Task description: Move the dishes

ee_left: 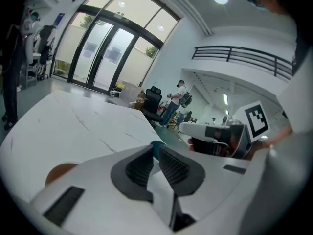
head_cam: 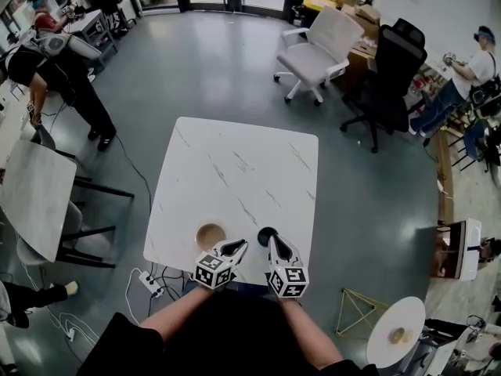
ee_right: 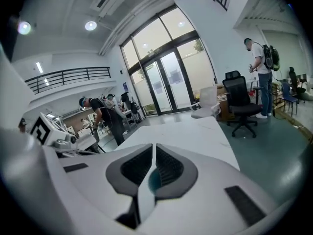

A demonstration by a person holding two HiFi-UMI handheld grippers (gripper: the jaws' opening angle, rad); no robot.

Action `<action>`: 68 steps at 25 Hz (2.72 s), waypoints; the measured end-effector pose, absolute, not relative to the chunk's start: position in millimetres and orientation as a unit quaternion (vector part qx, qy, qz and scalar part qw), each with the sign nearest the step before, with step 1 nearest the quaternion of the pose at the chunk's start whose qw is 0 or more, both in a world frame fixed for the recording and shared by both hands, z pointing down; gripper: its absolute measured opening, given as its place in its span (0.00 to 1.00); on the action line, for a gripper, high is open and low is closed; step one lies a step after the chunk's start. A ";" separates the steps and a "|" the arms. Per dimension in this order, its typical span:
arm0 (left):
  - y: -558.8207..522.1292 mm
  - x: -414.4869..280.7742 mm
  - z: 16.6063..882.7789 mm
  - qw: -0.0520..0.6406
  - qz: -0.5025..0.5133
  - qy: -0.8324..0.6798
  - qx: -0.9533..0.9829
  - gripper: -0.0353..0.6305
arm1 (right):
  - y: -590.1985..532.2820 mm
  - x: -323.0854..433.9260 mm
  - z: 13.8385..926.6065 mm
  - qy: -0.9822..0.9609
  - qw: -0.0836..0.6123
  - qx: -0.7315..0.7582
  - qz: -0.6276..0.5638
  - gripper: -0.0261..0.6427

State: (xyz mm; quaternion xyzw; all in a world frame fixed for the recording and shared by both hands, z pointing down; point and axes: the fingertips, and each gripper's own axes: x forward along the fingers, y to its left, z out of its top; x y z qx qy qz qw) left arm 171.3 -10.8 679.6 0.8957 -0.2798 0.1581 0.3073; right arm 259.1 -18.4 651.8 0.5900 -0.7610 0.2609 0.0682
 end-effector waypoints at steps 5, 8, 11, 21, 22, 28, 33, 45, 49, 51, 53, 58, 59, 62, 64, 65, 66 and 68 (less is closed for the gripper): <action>-11.0 98.0 676.6 0.324 0.143 -0.297 0.887 0.08 | -10.9 175.9 643.9 -0.805 0.085 0.517 0.277 0.09; -14.6 53.9 684.1 0.350 0.130 -0.320 0.871 0.08 | -6.9 131.3 655.1 -0.820 0.125 0.490 0.268 0.09; -15.8 23.4 690.2 0.349 0.140 -0.331 0.866 0.08 | -4.6 105.6 677.9 -0.808 0.158 0.486 0.293 0.09; -18.6 -19.1 702.3 0.362 0.151 -0.289 0.873 0.08 | -4.4 79.7 744.2 -0.736 0.247 0.518 0.358 0.09; -20.3 -20.0 702.4 0.361 0.152 -0.283 0.875 0.08 | -6.2 81.4 749.5 -0.727 0.249 0.525 0.366 0.10; -28.3 -24.9 706.5 0.365 0.157 -0.257 0.881 0.08 | -12.0 92.0 779.3 -0.672 0.242 0.562 0.418 0.23; -37.3 -27.9 710.2 0.366 0.161 -0.246 0.883 0.08 | -18.3 96.3 797.4 -0.639 0.228 0.576 0.455 0.23; -50.7 -30.1 714.6 0.371 0.170 -0.237 0.882 0.08 | -25.1 91.1 808.0 -0.614 0.231 0.590 0.471 0.17; -53.2 -31.8 713.8 0.371 0.170 -0.238 0.881 0.08 | -26.1 87.1 812.1 -0.612 0.237 0.584 0.477 0.17; -54.8 -33.8 714.2 0.373 0.170 -0.240 0.880 0.08 | -26.3 87.3 815.2 -0.609 0.240 0.582 0.482 0.17; -55.4 -36.0 715.4 0.372 0.174 -0.240 0.880 0.08 | -26.3 90.1 817.0 -0.605 0.250 0.585 0.479 0.15; -53.7 -41.1 720.8 0.367 0.190 -0.233 0.880 0.08 | -28.8 91.5 820.1 -0.595 0.262 0.593 0.475 0.11; -53.7 -41.4 720.7 0.366 0.190 -0.232 0.881 0.08 | -29.0 91.2 819.7 -0.593 0.259 0.595 0.478 0.11; -51.6 -41.5 719.8 0.363 0.189 -0.229 0.883 0.08 | -27.2 90.4 816.4 -0.589 0.247 0.601 0.481 0.09; -51.2 -41.2 718.1 0.360 0.189 -0.225 0.886 0.08 | -26.4 89.6 813.4 -0.590 0.246 0.603 0.478 0.09; -51.4 -40.9 717.2 0.358 0.188 -0.223 0.887 0.08 | -26.0 89.4 811.8 -0.591 0.244 0.603 0.477 0.09; -51.1 -40.5 716.6 0.358 0.187 -0.220 0.888 0.08 | -25.0 89.9 810.5 -0.591 0.242 0.604 0.478 0.09; -48.9 -39.0 716.1 0.358 0.185 -0.216 0.889 0.08 | -20.6 93.3 808.3 -0.587 0.229 0.608 0.483 0.09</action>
